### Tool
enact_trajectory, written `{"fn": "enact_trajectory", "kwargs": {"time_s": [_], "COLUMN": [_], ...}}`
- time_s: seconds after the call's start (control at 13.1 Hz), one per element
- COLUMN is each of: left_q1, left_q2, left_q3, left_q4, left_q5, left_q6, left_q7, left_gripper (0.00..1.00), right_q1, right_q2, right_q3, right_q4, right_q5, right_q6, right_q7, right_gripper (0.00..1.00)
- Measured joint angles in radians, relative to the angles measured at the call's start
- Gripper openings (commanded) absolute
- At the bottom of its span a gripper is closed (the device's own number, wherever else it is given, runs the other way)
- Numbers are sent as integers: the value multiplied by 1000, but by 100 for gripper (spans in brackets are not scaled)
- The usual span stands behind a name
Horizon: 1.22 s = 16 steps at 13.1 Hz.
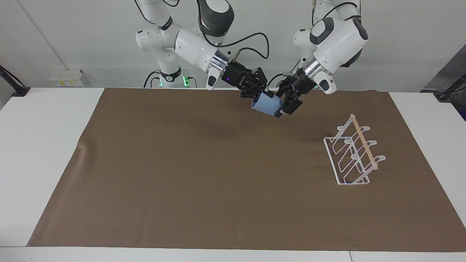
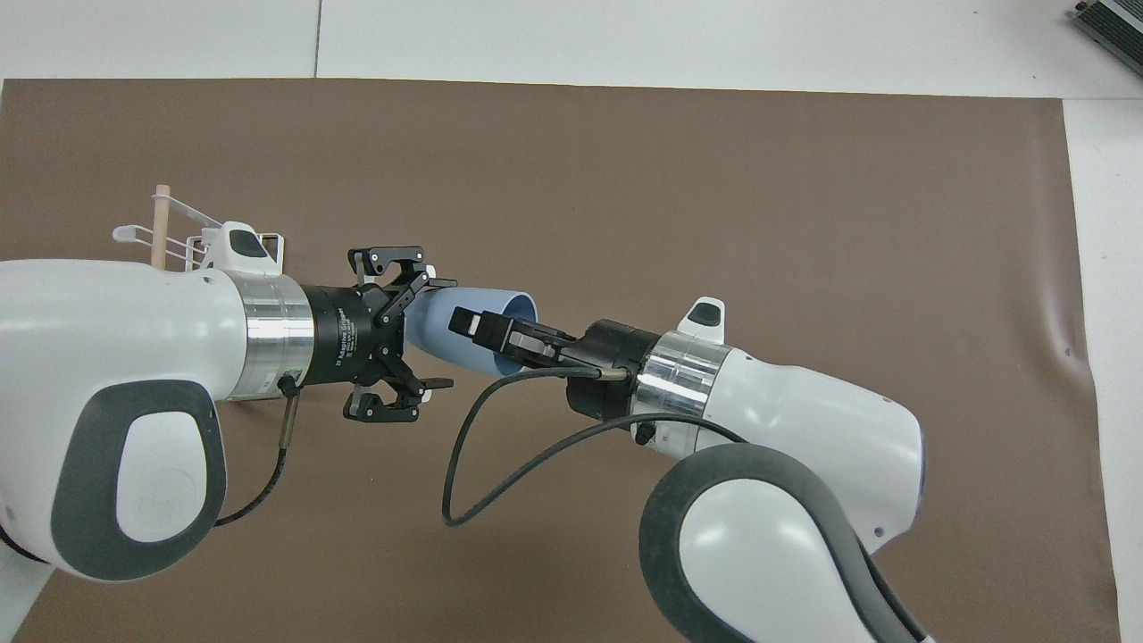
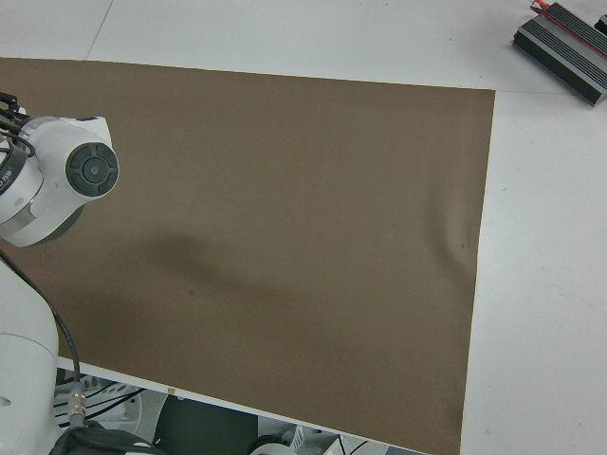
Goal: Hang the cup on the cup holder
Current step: 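Close the left gripper on the cup body beside the right gripper, then open the right gripper and withdraw it while the left gripper carries the cup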
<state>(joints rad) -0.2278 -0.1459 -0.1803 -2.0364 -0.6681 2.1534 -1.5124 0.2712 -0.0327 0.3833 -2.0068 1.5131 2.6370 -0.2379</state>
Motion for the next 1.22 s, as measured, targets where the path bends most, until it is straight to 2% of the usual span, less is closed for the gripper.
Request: {"fn": "enact_trajectory", "kwargs": {"time_s": [0.08, 0.15, 0.23, 0.31, 0.69, 0.76, 0.92, 0.99, 1.22], "left_q1": [0, 0, 0, 0, 0, 0, 0, 0, 0], "left_q2": [0, 0, 0, 0, 0, 0, 0, 0, 0], "left_q3": [0, 0, 0, 2, 5, 5, 5, 4, 5], "left_q4": [0, 0, 0, 1, 3, 3, 3, 3, 0], "left_q5": [1, 1, 1, 2, 8, 8, 8, 8, 8], "left_q6": [0, 0, 0, 5, 7, 7, -2, -8, -13], "left_q7": [3, 4, 4, 4, 14, 14, 14, 14, 14], "left_gripper": [100, 79, 16, 0, 0, 0, 0, 0, 0], "right_q1": [0, 0, 0, 0, 0, 0, -1, -3, -4], "right_q2": [0, 0, 0, -1, -5, -5, -5, -6, -9], "right_q3": [0, 0, 0, 0, 1, 1, 0, -3, -8], "right_q4": [0, 0, 0, -4, -11, -11, -11, -10, -7], "right_q5": [0, 0, 0, 0, 0, 0, 0, 0, 0], "right_q6": [0, 0, 0, -1, -3, -3, 4, 7, 25], "right_q7": [0, 0, 0, 1, 3, 3, 3, 3, 3], "right_gripper": [0, 0, 0, 0, 0, 35, 90, 100, 100]}}
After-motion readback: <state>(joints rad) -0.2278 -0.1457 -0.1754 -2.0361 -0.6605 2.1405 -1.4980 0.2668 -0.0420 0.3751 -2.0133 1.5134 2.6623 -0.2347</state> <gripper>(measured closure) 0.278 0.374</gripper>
